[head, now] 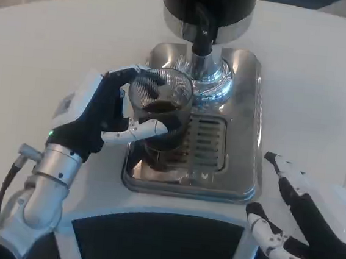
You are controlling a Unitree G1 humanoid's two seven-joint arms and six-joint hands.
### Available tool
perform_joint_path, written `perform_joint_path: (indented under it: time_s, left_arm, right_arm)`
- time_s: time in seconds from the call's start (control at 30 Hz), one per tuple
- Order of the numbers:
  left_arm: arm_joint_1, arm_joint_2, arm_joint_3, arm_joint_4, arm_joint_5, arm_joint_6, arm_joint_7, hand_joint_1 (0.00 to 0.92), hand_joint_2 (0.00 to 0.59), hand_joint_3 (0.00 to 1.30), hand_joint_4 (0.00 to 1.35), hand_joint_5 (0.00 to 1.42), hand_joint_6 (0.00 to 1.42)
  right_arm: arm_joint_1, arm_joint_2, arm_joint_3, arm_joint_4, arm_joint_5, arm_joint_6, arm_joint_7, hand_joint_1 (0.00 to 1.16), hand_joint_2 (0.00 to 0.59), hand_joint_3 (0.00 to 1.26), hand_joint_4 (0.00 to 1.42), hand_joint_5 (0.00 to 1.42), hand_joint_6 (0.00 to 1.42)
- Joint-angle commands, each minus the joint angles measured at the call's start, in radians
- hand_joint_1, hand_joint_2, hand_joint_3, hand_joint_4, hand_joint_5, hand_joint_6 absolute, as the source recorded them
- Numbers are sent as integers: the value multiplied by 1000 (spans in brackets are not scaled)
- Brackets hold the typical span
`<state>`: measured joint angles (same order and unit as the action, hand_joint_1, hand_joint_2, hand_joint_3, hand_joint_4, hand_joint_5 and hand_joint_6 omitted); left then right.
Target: Grasp the cup under the faucet to collect the drink, then remove the cup.
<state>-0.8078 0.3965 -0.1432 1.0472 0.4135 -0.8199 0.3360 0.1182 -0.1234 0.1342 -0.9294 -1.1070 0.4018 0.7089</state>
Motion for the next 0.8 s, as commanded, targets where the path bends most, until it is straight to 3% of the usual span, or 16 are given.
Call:
perform_joint_path:
  time_s: [0.03, 0.3, 0.7, 0.8]
  left_arm:
    - [28, 40, 28, -44, -34, -64, -22, 595, 72, 952, 1152, 1361, 1424]
    - [68, 79, 67, -88, -57, -100, -73, 590, 67, 952, 1152, 1361, 1424]
    - [205, 146, 136, -228, -126, -140, -170, 597, 56, 952, 1152, 1362, 1424]
    - [250, 154, 156, -291, -152, -134, -202, 597, 55, 952, 1152, 1362, 1424]
  right_arm:
    - [3, 7, 4, 0, 2, -17, -14, 418, 517, 5, 0, 0, 14]
    - [-6, 4, -3, -4, 4, -25, -16, 407, 509, 0, 0, 0, 4]
    - [-63, -33, -28, 6, 23, -49, -6, 389, 506, 0, 0, 0, 1]
    - [-76, -50, -29, 9, 26, -62, -5, 278, 479, 0, 0, 0, 0]
